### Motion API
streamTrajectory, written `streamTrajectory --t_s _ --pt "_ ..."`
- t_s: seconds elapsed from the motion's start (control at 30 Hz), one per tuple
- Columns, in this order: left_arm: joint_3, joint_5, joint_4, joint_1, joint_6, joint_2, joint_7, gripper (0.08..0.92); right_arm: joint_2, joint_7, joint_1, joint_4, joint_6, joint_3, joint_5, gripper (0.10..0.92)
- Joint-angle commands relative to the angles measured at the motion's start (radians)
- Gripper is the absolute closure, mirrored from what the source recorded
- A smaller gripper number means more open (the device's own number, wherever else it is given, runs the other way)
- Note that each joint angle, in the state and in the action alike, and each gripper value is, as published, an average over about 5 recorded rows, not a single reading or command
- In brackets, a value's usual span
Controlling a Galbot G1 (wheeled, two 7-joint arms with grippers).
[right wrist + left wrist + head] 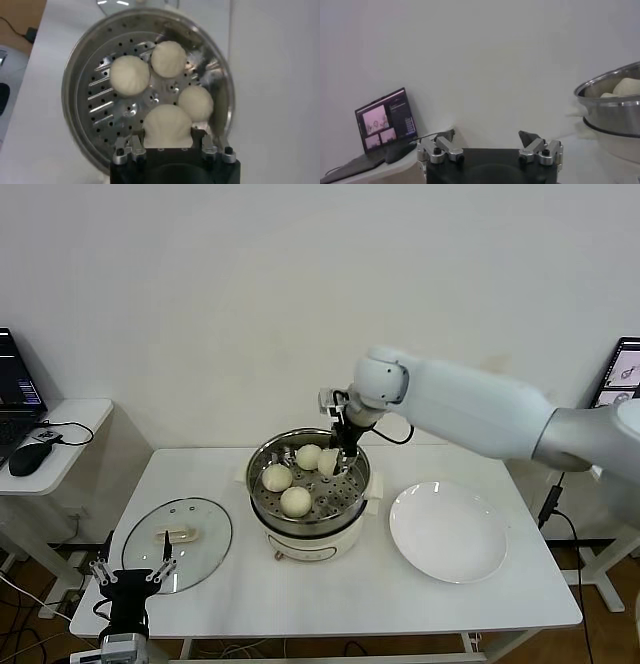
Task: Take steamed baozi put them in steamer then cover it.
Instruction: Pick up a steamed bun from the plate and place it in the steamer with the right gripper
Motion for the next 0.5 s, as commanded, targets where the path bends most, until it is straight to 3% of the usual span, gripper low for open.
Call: streamTrajectory --t_s 0.03,0.5 --pt "0.001 0.001 0.001 0.0 0.0 -0.001 0.001 0.177 0.05 0.018 -0.071 -0.045 -0.03 -0.007 -0.023 0.431" --pt "0.002 0.002 0.002 0.001 -0.001 -0.004 0.0 0.177 0.034 0.048 -0.09 -0.051 -0.037 0.004 -0.032 0.42"
